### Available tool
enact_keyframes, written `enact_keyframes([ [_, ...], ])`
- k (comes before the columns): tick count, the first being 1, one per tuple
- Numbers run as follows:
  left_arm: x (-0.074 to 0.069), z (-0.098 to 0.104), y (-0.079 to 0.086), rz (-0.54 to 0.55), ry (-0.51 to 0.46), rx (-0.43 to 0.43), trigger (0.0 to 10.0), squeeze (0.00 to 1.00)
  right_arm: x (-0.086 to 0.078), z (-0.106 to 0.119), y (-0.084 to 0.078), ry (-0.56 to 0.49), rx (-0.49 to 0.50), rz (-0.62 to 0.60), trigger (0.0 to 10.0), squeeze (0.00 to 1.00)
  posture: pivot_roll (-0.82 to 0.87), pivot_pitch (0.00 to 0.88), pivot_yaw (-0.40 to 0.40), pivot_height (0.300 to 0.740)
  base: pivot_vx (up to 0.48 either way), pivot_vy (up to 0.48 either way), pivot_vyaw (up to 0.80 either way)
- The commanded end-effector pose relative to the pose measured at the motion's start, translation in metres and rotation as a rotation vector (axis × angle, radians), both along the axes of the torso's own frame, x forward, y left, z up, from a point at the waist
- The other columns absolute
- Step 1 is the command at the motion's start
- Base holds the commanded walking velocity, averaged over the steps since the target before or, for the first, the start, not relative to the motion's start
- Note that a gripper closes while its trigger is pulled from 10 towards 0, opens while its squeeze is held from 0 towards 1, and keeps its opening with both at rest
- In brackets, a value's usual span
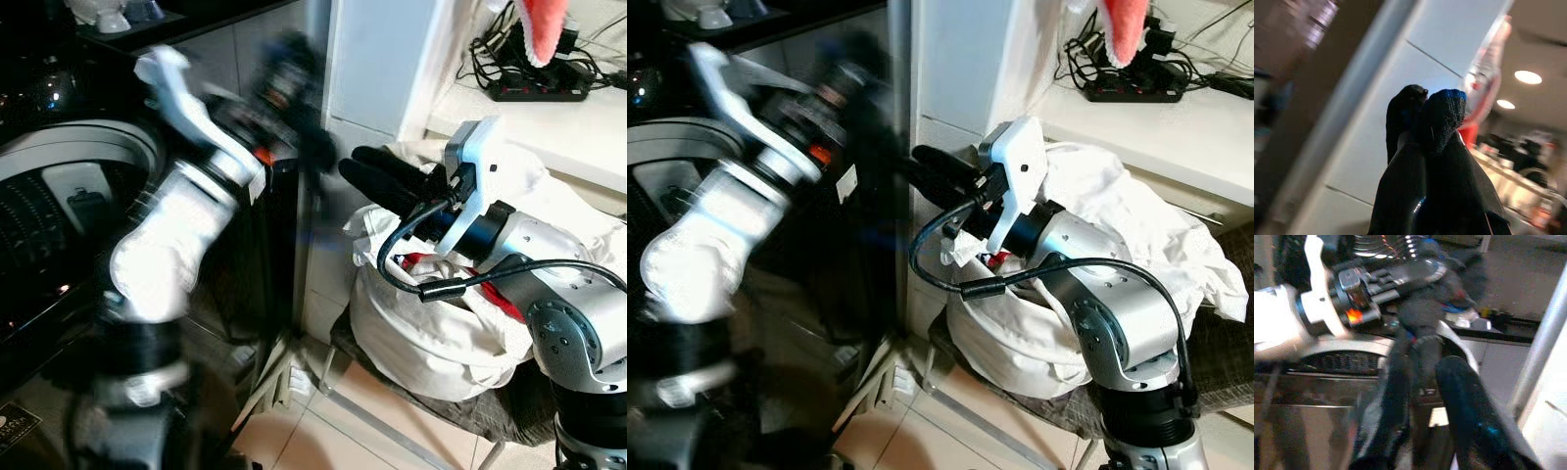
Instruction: Clothes washing
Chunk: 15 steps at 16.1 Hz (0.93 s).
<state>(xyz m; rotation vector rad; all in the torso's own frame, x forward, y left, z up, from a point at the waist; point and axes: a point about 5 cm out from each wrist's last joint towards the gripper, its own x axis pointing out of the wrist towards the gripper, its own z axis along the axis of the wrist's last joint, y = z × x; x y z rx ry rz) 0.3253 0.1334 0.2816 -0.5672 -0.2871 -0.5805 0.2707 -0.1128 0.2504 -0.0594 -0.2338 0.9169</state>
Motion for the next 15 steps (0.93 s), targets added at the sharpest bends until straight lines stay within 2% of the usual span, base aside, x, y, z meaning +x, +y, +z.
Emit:
enact_keyframes([
  [1, 0.004, 0.0, 0.002, 0.039, 0.002, 0.039, 0.0, 0.0, 0.002, 0.002, -0.001, -0.017, -0.017, -0.026, 10.0, 0.82, -0.03, 0.0, -0.028, 0.74, 0.0, 0.0, 0.0],
  [2, 0.015, -0.001, 0.017, 0.181, 0.016, 0.176, 0.0, 0.0, 0.006, 0.0, -0.004, -0.011, -0.022, -0.066, 10.0, 0.0, -0.03, 0.0, -0.026, 0.74, 0.0, 0.0, 0.0],
  [3, 0.027, -0.003, 0.035, 0.359, 0.059, 0.313, 0.0, 0.0, 0.007, 0.0, -0.005, -0.008, -0.03, -0.079, 10.0, 0.0, -0.03, 0.0, -0.022, 0.74, 0.0, 0.0, 0.0],
  [5, 0.044, -0.003, 0.081, 0.773, 0.135, 0.594, 0.0, 0.0, 0.008, -0.003, -0.005, -0.006, -0.049, -0.091, 10.0, 0.0, -0.03, 0.0, -0.019, 0.74, 0.0, 0.0, 0.0],
  [6, 0.048, 0.002, 0.1, 0.959, 0.126, 0.705, 0.0, 0.0, 0.008, -0.003, -0.003, -0.007, -0.053, -0.087, 10.0, 0.0, -0.03, 0.0, -0.019, 0.74, 0.0, 0.0, 0.0],
  [7, 0.053, 0.011, 0.114, 1.136, 0.055, 0.882, 0.0, 0.0, 0.007, -0.003, 0.004, -0.01, -0.048, -0.061, 10.0, 0.0, -0.03, 0.0, -0.027, 0.74, 0.0, 0.0, 0.0],
  [9, 0.058, 0.016, 0.115, 1.201, -0.003, 0.976, 0.0, 0.0, 0.006, -0.003, 0.01, -0.007, -0.04, -0.037, 10.0, 0.0, -0.03, 0.0, -0.028, 0.74, 0.0, 0.0, 0.0],
  [10, 0.061, 0.015, 0.116, 1.232, -0.011, 1.012, 9.8, 0.0, 0.005, -0.003, 0.014, -0.004, -0.038, -0.019, 10.0, 0.0, -0.03, 0.0, -0.029, 0.74, 0.0, 0.0, 0.0],
  [11, 0.069, 0.007, 0.118, 1.227, 0.036, 1.012, 10.0, 0.0, 0.003, -0.004, 0.023, 0.0, -0.035, 0.019, 10.0, 0.0, -0.02, 0.0, -0.037, 0.74, 0.0, 0.0, 0.0],
  [12, 0.071, 0.004, 0.119, 1.227, 0.05, 1.008, 10.0, 0.0, 0.003, -0.004, 0.025, 0.001, -0.035, 0.027, 10.0, 0.0, -0.02, 0.0, -0.037, 0.74, 0.0, 0.0, 0.0],
  [13, 0.074, -0.002, 0.117, 1.197, 0.069, 1.033, 10.0, 0.26, 0.002, -0.004, 0.029, 0.004, -0.034, 0.041, 10.0, 0.0, -0.02, 0.0, -0.041, 0.74, 0.0, 0.0, 0.0],
  [14, 0.076, -0.006, 0.117, 1.186, 0.088, 1.044, 10.0, 1.0, 0.0, -0.005, 0.032, 0.01, -0.039, 0.06, 10.0, 0.0, -0.02, 0.0, -0.039, 0.74, 0.0, 0.0, 0.0],
  [15, 0.079, -0.012, 0.119, 1.189, 0.12, 1.088, 10.0, 1.0, -0.006, -0.011, 0.037, 0.047, -0.071, 0.129, 10.0, 0.0, -0.03, 0.0, -0.035, 0.74, 0.0, 0.0, 0.0],
])
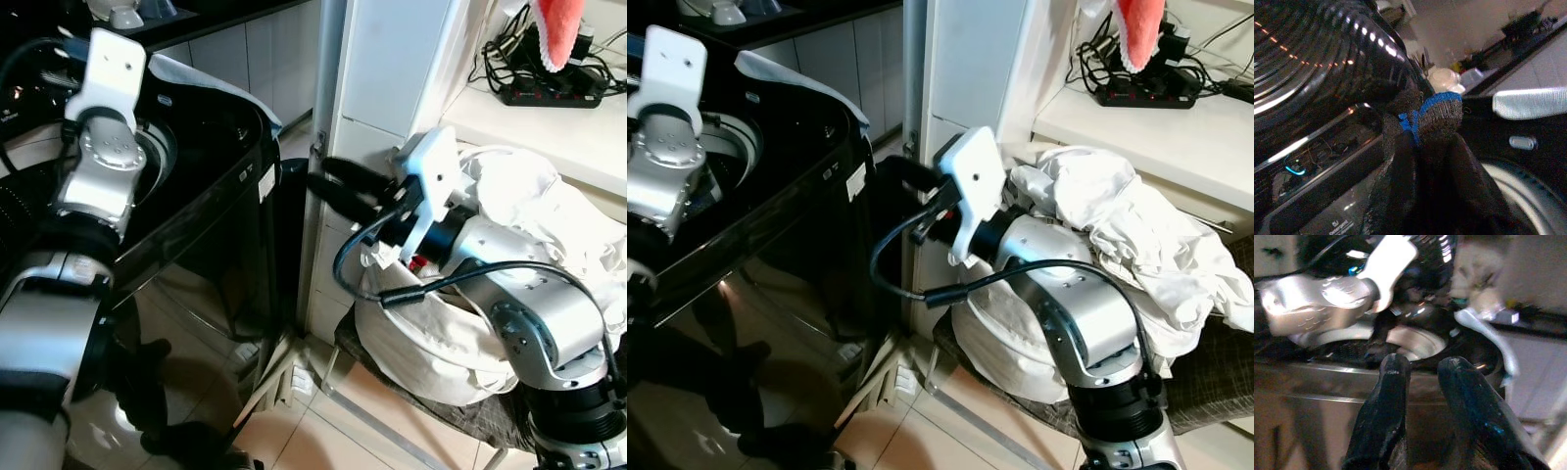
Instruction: Clothes washing
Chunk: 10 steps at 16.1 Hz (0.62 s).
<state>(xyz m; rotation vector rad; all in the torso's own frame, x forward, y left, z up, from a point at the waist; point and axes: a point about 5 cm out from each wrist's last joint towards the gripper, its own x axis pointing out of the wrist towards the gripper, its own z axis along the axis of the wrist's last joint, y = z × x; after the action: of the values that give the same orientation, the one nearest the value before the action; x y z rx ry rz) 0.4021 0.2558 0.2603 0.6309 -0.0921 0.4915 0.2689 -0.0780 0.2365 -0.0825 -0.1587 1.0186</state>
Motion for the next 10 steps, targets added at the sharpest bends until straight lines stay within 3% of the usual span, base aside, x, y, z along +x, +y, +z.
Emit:
enact_keyframes([
  [1, 0.0026, 0.008, -0.0014, 0.003, -0.008, 0.025, 10.0, 1.0, -0.0076, -0.0001, 0.0034, 0.013, -0.025, 0.064, 10.0, 0.0, -0.03, 0.0, -0.035, 0.74, 0.0, 0.0, 0.0],
  [10, 0.0041, 0.0026, 0.0048, 0.02, 0.03, 0.036, 10.0, 1.0, -0.013, -0.0057, -0.0005, 0.057, -0.06, 0.09, 10.0, 0.0, -0.03, 0.0, -0.037, 0.74, 0.0, 0.0, 0.0],
])
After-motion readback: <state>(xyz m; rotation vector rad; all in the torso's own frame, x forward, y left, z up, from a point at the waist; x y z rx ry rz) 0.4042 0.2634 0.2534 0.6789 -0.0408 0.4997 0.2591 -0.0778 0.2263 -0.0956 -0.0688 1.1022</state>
